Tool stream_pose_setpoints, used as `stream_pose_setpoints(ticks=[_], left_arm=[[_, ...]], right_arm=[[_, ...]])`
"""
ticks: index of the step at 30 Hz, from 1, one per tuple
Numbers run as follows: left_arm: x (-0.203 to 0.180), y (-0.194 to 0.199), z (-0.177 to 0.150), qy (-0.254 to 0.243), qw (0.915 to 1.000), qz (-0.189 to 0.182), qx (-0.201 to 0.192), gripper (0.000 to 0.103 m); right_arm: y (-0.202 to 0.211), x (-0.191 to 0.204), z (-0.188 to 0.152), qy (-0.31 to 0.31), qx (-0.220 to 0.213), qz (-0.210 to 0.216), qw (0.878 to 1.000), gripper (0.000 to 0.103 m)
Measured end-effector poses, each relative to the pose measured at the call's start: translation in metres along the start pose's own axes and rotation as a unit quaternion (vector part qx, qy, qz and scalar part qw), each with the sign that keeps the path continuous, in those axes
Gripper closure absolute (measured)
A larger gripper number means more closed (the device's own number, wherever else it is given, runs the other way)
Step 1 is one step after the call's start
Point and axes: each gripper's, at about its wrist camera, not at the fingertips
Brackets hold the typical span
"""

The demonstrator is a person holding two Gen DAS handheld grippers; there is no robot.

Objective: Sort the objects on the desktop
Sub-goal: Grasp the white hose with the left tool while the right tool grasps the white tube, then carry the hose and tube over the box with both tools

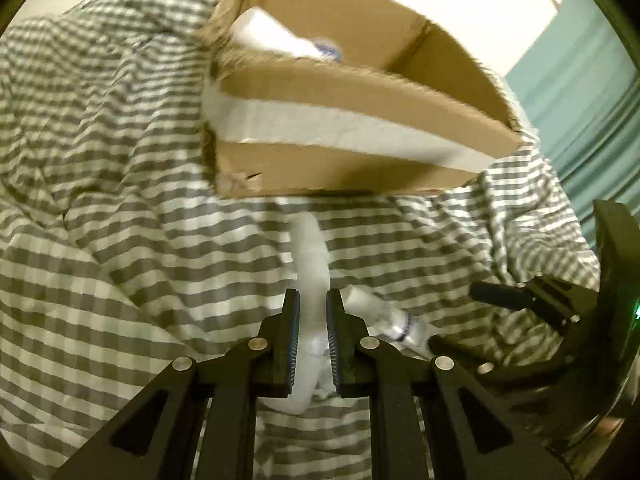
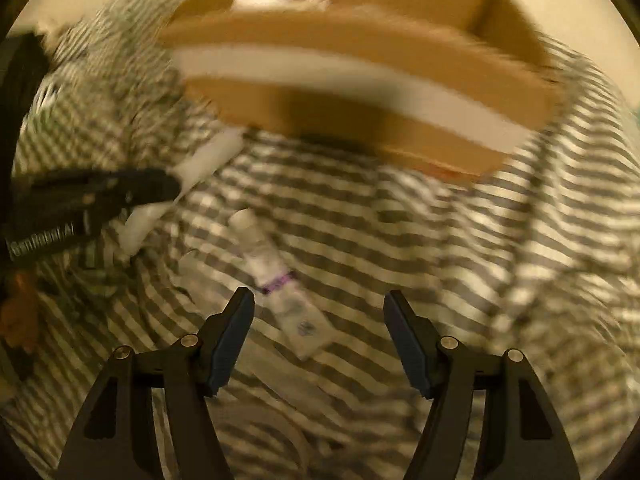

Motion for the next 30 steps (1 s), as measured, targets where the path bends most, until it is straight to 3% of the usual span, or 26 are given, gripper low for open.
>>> stream_pose_setpoints(ticks=[5,6,7,9,12,16,19,22,30], left_arm=[[0.002,-0.014,0.002,0.011,0.9998,-0.008,0.011,0.090],[0.001,-0.014,0.001,0.012,0.9998,-0.009,0.012,0.090],[0.001,-0.015,0.000,0.014,0.9998,-0.009,0.013,0.090],[0.005,-0.015,0.001,0.017,0.9997,-0.011,0.014,0.090],[0.008,-0.015,-0.001,0.020,0.9996,-0.016,0.013,0.090],[0.008,-0.006,-0.003,0.015,0.9996,-0.025,0.007,0.090],[0.002,0.006,-0.007,0.002,0.9994,-0.033,-0.003,0.090],[-0.007,0.023,-0.012,-0.010,0.9993,-0.030,-0.021,0.090],[-0.034,0.083,-0.015,-0.040,0.9958,-0.018,-0.081,0.090]], right_arm=[[-0.030,0.014,0.015,0.015,0.019,0.001,1.000,0.044],[-0.035,0.015,0.017,0.016,0.022,0.000,1.000,0.050],[-0.038,0.015,0.019,0.015,0.025,0.002,1.000,0.065],[-0.041,0.016,0.020,0.011,0.033,-0.004,0.999,0.071],[-0.034,0.012,0.023,0.000,0.044,0.000,0.999,0.074],[-0.006,0.001,0.025,-0.026,0.029,0.006,0.999,0.077],[0.022,-0.003,0.023,-0.039,0.005,-0.001,0.999,0.078],[0.046,0.000,0.021,-0.049,-0.010,-0.040,0.998,0.078],[0.118,0.011,0.023,-0.059,-0.101,-0.076,0.990,0.078]])
Point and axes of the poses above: each gripper's, at about its wrist camera, not at the fingertips, and y roughly against the way its jaws point, x to its left, z to its top, and after that the axes turned 8 degrees about x, right-handed
